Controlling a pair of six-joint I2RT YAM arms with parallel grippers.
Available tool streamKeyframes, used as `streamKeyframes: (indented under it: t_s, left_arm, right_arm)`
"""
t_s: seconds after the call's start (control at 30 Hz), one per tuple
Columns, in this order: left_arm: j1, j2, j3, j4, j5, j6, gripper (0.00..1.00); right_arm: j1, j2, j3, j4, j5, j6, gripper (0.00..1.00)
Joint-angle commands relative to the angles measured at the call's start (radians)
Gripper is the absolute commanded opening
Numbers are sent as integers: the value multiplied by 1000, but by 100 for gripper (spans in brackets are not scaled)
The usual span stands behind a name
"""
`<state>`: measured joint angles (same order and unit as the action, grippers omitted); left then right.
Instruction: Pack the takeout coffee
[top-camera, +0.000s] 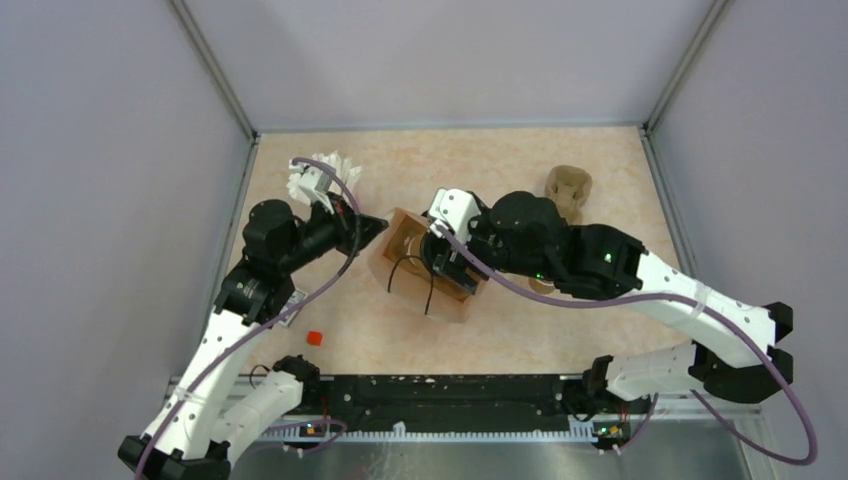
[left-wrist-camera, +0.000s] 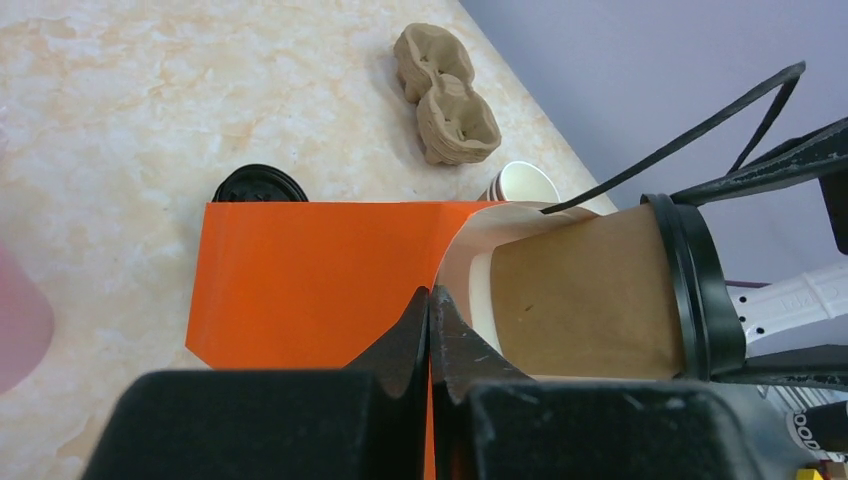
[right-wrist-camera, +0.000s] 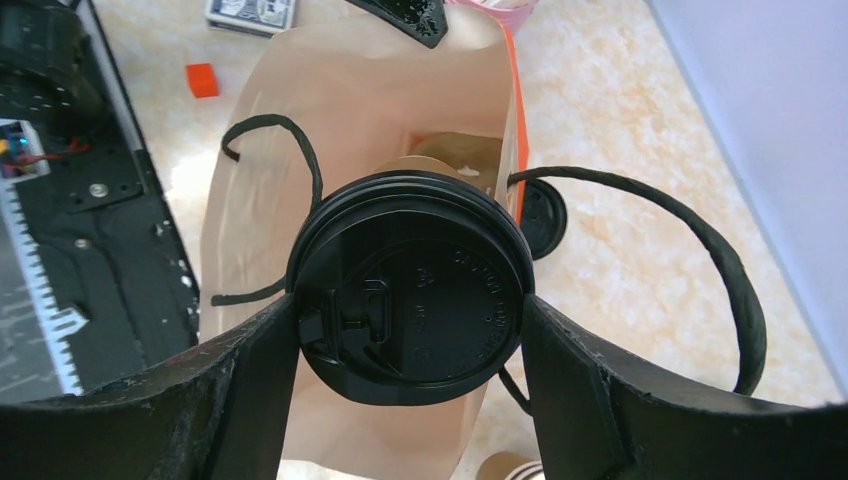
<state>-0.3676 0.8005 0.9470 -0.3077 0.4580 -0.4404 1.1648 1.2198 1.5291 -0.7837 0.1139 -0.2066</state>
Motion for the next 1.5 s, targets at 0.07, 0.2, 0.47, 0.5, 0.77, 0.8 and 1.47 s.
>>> streamKeyframes:
  t_s: [0.07,0.2,0.47,0.5,0.77,0.8,1.47]
  left_arm:
    - [-2,24,63,12,-51,-22,0]
    - [-2,10,26,71,-28,-37,0]
    - [-2,24,27,28,-56,67,0]
    - [-2,25,28,25,-55,72,0]
    - [-2,12,-5,33,-45,92,0]
    - [-2,8,-12,38,-40,98,0]
    - [-2,-18,-31,50,15,130,24]
  right_arm:
    - [91,23,12,33,233,-94,52]
    - [93,-4,4,83,266,-74,52]
    - [93,-77,-29,44,330,-1,52]
    - [92,-90,-38,49,339,7,52]
    - [92,-115,-66,59,363,27,53]
    - [92,-118,-72,62,364,32,53]
    - [82,-85,-89,109,308,22,53]
